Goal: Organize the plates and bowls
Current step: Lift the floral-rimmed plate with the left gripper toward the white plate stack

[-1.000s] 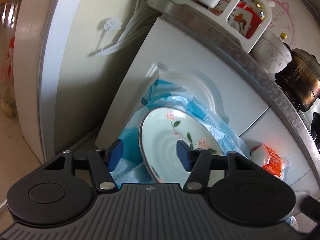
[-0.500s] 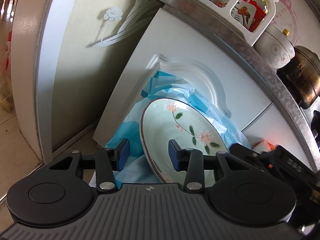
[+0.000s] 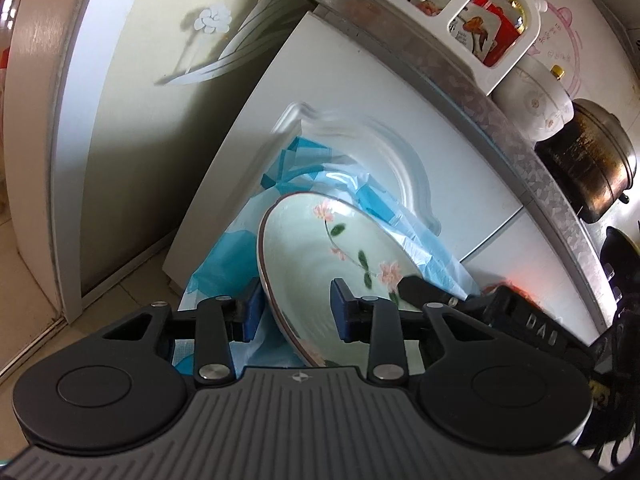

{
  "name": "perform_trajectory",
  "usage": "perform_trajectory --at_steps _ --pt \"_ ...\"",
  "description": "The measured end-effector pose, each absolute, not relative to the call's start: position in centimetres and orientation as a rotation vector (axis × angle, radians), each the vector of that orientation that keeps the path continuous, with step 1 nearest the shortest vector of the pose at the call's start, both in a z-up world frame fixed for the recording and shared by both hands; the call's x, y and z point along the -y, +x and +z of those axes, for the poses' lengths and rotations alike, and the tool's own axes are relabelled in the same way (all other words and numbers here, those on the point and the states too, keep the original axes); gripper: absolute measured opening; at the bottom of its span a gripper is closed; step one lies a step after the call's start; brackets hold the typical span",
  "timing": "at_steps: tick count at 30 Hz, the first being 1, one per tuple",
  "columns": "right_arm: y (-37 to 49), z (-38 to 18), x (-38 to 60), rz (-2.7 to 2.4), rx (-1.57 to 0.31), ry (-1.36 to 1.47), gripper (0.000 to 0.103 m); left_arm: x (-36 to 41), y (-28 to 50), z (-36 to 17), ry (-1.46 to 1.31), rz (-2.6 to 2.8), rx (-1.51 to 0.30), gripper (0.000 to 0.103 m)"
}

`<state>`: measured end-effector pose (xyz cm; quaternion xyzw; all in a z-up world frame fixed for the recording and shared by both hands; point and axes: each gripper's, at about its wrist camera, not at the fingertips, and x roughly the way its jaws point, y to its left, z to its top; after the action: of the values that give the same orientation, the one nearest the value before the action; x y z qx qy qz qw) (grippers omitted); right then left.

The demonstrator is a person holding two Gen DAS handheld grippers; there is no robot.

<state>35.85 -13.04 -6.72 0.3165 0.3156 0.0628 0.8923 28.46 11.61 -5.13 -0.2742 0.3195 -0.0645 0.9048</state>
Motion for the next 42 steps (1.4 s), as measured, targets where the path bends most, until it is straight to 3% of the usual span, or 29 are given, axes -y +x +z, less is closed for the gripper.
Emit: perform_trajectory --at_steps 18,42 --pt "30.2 -4.5 12.5 0.057 -0.571 0.454 0.079 -10.1 25.9 -3.3 -0.555 -0.282 -0.59 0.039" --pt "19.9 -0.2 13.4 0.013 -0.44 0.426 0.079 -7.5 19.9 -0.9 -0.473 -0.41 -0.54 0.038"
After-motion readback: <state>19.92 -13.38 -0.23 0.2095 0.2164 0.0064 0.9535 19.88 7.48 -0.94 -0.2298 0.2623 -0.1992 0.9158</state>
